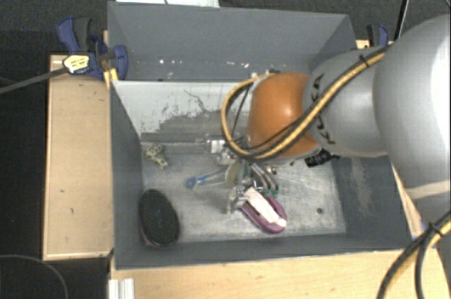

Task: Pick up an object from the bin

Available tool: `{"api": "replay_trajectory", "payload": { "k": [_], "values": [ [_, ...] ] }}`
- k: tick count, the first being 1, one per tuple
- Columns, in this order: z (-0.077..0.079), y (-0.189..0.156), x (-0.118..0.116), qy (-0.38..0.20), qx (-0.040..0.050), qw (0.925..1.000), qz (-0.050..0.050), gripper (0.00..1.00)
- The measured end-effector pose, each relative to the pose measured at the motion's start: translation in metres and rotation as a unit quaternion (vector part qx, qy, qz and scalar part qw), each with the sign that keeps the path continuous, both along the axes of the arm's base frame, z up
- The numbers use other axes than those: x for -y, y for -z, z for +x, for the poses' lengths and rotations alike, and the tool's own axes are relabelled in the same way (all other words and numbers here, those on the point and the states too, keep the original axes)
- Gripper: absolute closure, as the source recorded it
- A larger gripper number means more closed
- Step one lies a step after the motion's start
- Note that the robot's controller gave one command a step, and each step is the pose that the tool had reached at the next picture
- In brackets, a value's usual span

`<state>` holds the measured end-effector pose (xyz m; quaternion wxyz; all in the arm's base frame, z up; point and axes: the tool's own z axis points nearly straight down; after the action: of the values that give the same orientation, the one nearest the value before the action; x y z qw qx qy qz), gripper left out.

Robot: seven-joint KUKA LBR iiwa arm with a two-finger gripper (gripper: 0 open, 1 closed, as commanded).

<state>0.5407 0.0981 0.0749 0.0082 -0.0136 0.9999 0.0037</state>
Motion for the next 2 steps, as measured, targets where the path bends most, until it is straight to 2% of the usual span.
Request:
{"api": "replay_trajectory", "payload": {
  "k": [1,2],
  "values": [
    [-0.043,0.000,0.034,-0.007,0.0021,1.0000,-0.001,0.00],
    [-0.020,0.002,0.004,0.133,-0.0061,0.9911,-0.002,0.00]
  ]
}}
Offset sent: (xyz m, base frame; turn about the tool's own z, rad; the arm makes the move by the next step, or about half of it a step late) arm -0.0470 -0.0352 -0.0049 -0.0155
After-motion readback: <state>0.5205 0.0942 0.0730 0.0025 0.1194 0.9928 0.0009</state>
